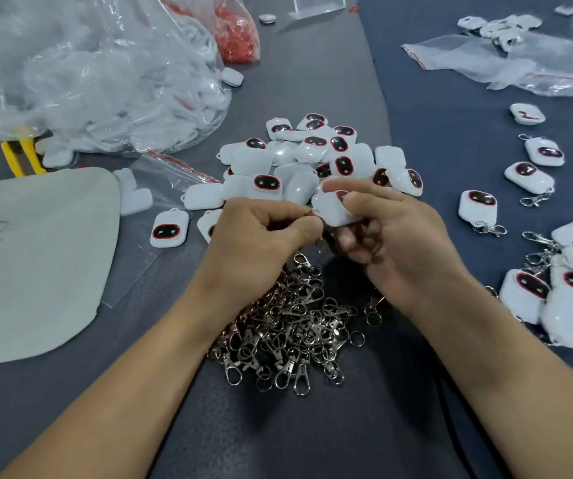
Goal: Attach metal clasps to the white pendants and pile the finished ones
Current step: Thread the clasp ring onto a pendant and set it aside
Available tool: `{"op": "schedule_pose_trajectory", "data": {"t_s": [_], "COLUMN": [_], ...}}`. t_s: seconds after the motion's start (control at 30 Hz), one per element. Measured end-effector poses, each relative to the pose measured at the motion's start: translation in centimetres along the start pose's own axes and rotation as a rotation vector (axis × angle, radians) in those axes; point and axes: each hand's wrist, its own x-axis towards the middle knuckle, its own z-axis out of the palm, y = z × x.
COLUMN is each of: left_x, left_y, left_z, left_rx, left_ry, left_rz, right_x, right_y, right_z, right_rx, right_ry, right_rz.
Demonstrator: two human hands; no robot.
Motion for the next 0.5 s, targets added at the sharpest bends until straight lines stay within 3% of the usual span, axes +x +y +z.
{"op": "schedule_pose_trajectory", "data": {"t_s": [0.07,0.13,0.27,0.33,0.4,0.5], "left_x": [0.2,0.2,-0.6,-0.7,-0.9,-1.0], "left_y": [0.1,0.1,0.3,0.2,0.1,0.1], "left_z": [0.0,-0.1,-0.1,-0.2,-0.5,-0.9], "left_rx": [-0.106,-0.031,0.767,0.884,0.780,0.565], "left_ry": [-0.061,-0.033,0.010,0.020,0.062,0.136], "left_rz": [-0.059,0.027,0.468,0.526,0.449,0.330], "right_x": [-0.1,-0.2,-1.5,-1.7,-1.3,-0.7], "right_y": [-0.1,-0.1,1.0,1.6,1.4,0.0], "right_z": [-0.1,-0.1,0.4,1.0,1.2,0.2], "right_rx": [0.049,0.003,-0.585,-0.777,-0.687,-0.452], "right_ry": [-0.037,-0.018,0.064,0.112,0.130,0.112], "right_rz": [0.029,-0.049,-0.563,-0.703,-0.631,-0.368]}}
